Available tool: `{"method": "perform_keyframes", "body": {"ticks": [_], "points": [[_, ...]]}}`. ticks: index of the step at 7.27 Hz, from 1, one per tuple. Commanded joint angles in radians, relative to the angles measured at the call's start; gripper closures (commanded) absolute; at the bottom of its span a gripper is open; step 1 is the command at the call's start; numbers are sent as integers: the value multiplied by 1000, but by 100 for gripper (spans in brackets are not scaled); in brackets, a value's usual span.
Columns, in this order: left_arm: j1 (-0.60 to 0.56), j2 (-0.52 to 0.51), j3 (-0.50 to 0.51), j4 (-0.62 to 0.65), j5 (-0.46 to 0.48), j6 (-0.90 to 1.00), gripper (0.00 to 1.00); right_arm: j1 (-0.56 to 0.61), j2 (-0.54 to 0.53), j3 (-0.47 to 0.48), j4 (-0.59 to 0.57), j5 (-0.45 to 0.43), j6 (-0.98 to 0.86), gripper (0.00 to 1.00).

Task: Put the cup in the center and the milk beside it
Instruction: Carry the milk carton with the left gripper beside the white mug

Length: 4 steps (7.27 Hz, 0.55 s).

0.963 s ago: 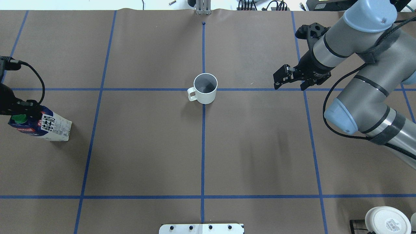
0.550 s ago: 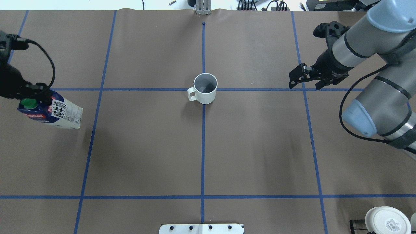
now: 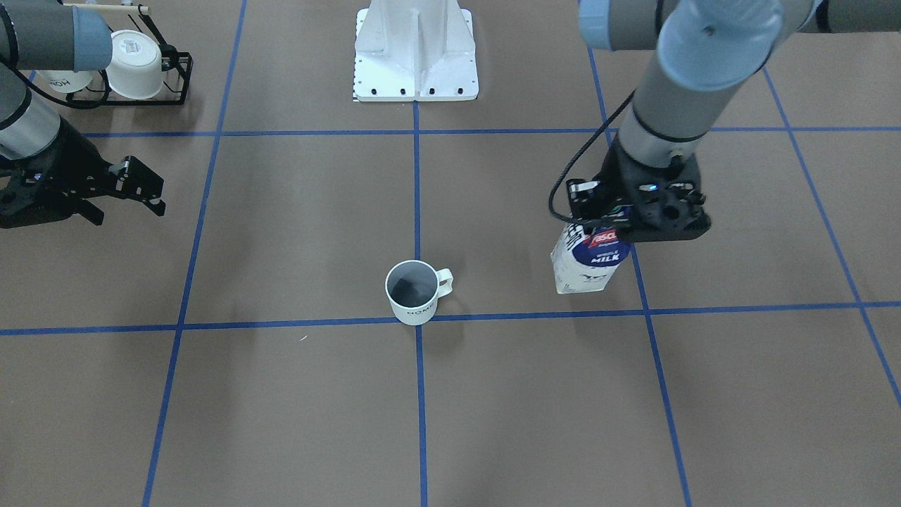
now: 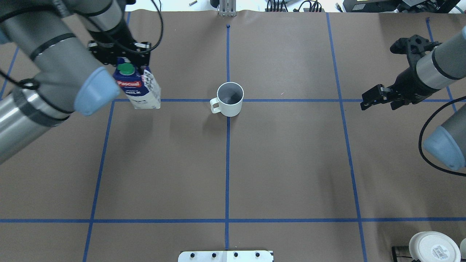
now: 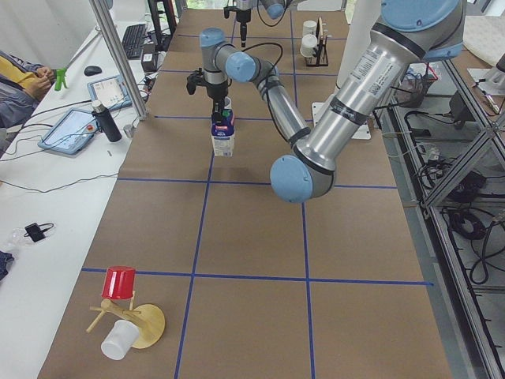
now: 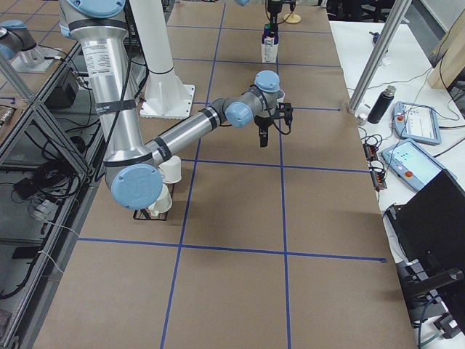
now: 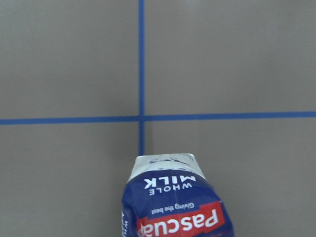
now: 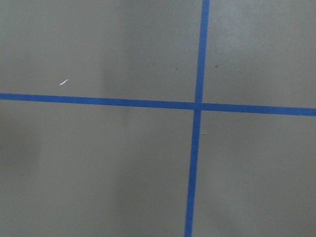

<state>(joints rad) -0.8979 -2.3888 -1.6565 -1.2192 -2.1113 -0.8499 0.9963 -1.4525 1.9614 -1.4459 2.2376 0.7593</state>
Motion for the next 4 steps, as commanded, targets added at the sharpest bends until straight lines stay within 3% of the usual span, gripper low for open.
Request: {"method": "perform_keyframes", "body": {"ticks": [1,2,4], "points": [[48,-154,295,-235,24,-67,100,22,-101,60,-1,-26,-57,0],[65,-217,408,-309,25,-104,100,21,-103,60,-1,-36,-57,0],[88,-240,432,-316,25,-120,95,21,-103,60,-1,-39,-57,0]]}}
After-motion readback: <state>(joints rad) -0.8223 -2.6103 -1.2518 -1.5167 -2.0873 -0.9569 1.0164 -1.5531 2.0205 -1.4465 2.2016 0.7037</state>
